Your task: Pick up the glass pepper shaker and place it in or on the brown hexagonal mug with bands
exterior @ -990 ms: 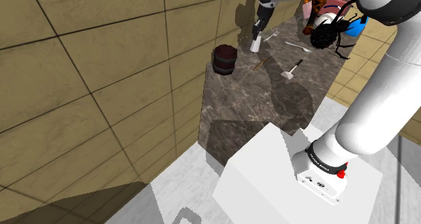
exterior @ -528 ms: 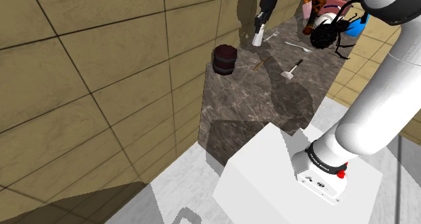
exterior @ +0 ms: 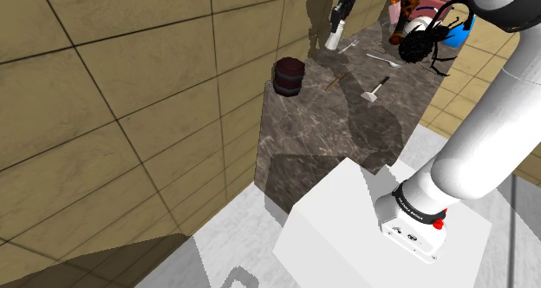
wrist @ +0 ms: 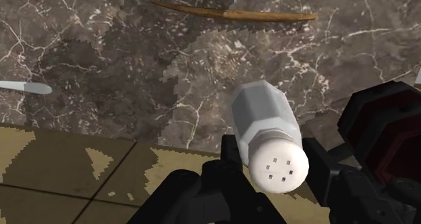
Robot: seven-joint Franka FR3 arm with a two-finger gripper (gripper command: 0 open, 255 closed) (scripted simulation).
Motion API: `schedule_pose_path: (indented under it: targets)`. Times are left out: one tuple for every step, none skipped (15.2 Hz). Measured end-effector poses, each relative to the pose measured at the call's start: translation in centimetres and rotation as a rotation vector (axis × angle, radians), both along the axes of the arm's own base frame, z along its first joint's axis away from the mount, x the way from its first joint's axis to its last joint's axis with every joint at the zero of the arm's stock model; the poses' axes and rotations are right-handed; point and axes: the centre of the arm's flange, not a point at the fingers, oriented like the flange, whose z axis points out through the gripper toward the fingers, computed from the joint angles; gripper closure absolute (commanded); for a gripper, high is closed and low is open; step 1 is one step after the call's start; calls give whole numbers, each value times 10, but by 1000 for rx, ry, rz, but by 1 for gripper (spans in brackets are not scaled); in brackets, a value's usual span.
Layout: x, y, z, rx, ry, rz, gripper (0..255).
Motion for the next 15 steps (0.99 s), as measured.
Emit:
schedule_pose_path:
  targets:
    - [0, -1, 5, 0, 0, 0, 255]
    - [0, -2, 11, 0, 0, 0, 255]
    - [0, -2, 17, 0, 0, 0, 255]
    - [1, -2, 22, 0, 0, 0, 255]
    - [1, -2, 27, 0, 0, 0, 255]
    - [1, -2, 30, 0, 0, 0, 255]
    - [2, 4, 33, 0, 0, 0, 255]
    - [6, 11, 36, 0, 0, 0, 255]
    - [8, 23, 36, 0, 0, 1, 255]
    - [13, 33, 38, 0, 0, 1, 255]
    - [14, 45, 41, 0, 1, 1, 255]
    - [17, 58, 44, 0, 0, 1, 255]
    - [20, 71, 46, 0, 0, 1, 255]
    - [27, 85, 48, 0, 0, 1, 255]
    - [29, 97, 50, 0, 1, 1, 255]
